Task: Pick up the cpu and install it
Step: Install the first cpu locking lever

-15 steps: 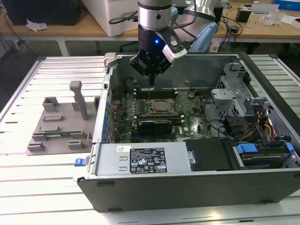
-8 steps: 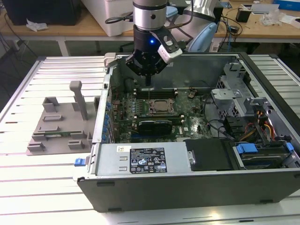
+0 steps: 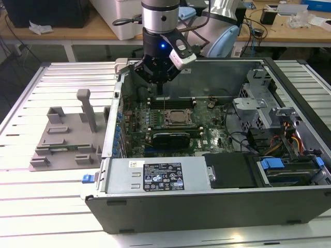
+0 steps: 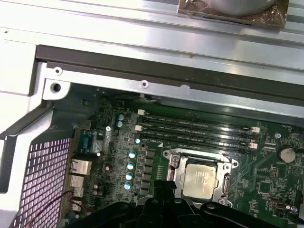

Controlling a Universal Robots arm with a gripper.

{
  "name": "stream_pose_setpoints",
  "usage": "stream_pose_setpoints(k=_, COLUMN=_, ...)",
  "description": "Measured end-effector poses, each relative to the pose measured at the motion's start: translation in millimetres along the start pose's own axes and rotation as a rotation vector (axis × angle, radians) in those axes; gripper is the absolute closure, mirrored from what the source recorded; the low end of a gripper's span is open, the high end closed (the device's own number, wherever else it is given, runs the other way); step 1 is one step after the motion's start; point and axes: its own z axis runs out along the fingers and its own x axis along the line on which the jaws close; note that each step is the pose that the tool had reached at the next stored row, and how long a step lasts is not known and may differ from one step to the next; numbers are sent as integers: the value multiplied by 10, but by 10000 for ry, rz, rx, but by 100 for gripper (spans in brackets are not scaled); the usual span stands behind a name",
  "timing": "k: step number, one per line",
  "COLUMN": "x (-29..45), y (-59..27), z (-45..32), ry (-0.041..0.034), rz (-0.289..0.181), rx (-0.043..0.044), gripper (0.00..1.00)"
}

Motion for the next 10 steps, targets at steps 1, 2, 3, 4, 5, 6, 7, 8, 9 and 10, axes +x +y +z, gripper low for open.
stream_pose_setpoints(k=1, x=10, y=1, z=0, ry=1, rz=0, rx=0, gripper=90)
stream_pose_setpoints(k=2, x=22, y=3, z=0, ry=0, rz=-1, rx=-1, gripper=90)
stream_pose_setpoints(k=3, x=38, y=5, z=0, ry=0, rz=-1, rx=0, gripper=90)
stream_pose_setpoints(k=4, x=49, y=7, z=0, ry=0, rz=0, rx=0, gripper=90)
stream_pose_setpoints(k=5, x=57, y=8, z=0, ry=0, rz=0, rx=0, gripper=90)
stream_pose_setpoints(k=6, x=64, y=9, z=0, ry=1, rz=0, rx=0, gripper=90)
stream_pose_setpoints(k=7, x=77, y=11, z=1, ry=0, rz=0, rx=0, gripper=90)
stream_pose_setpoints(k=8, x=88, y=13, z=0, ry=1, rz=0, rx=0, gripper=90)
stream_pose_setpoints(k=9, x=99, y=14, z=1, ry=1, rz=0, rx=0, gripper=90)
stream_pose_setpoints(k=10, x=112, y=16, z=1, ry=0, rz=0, rx=0, gripper=90)
